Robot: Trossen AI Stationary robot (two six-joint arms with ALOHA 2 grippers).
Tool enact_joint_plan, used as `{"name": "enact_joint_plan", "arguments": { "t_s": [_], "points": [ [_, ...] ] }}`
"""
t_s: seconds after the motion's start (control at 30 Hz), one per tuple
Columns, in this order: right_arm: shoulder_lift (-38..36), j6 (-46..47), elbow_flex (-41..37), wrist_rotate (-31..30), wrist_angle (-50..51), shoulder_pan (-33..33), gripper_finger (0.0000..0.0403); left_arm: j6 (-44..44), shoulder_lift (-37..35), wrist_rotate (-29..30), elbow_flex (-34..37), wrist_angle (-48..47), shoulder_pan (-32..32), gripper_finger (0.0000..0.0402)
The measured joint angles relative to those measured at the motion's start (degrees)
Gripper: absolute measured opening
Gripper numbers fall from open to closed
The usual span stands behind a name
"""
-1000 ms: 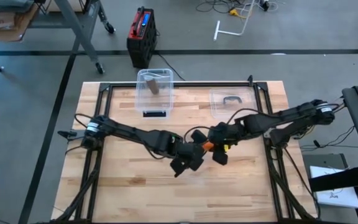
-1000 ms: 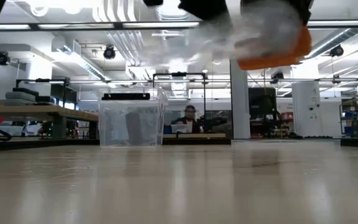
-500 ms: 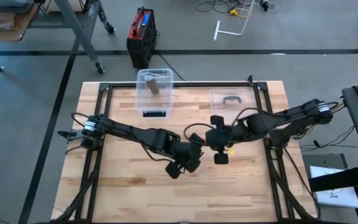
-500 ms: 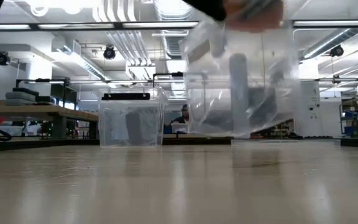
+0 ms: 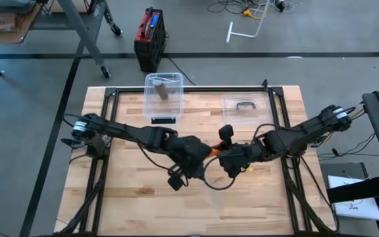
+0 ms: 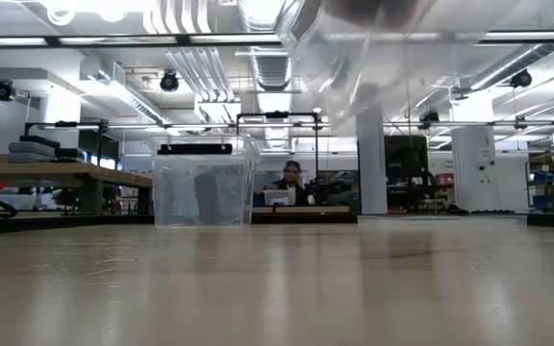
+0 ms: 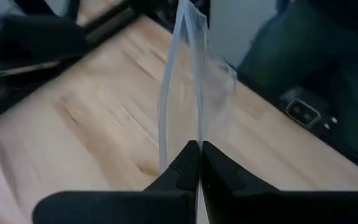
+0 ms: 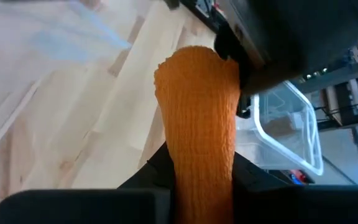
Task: Roll bandage
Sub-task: Put the rolled orange bandage into the transparent zip bag
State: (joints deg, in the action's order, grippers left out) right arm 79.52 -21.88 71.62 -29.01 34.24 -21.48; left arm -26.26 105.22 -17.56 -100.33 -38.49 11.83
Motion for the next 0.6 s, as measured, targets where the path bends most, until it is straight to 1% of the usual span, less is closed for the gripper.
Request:
{"name": "enact_joint_plan", "arguments": {
  "t_s": [0.13, 0.27, 0.37, 0.43, 0.5, 0.6],
  "points": [
    [-0.2, -1.0, -0.8, 0.7, -1.0, -1.2, 0.0054, 1.7, -6.0, 0.0, 9.8, 12.3, -0.6, 0.0000],
    [0.1, -3.7, -1.1, 0.4, -5.9, -2.9, 0.0054, 4.9, -11.2, -0.1, 20.0, 26.2, -1.8, 0.0000],
    [0.1, -6.0, -1.1, -2.1, -8.4, -2.9, 0.0054, 6.5, -13.0, -0.9, 25.5, 33.4, -2.2, 0.0000],
    [0.1, -6.8, -1.1, -5.3, -8.6, -2.3, 0.0054, 7.7, -13.6, -1.6, 27.9, 37.1, -2.2, 0.0000],
    [0.1, -7.6, -1.1, -4.3, -9.3, -1.5, 0.0054, 8.6, -13.7, -2.5, 29.2, 40.3, -2.2, 0.0000],
    [0.1, -7.4, -1.1, 2.7, -10.3, -1.2, 0.0054, 9.1, -13.5, -2.8, 30.2, 41.3, -2.2, 0.0000]
  ]
}}
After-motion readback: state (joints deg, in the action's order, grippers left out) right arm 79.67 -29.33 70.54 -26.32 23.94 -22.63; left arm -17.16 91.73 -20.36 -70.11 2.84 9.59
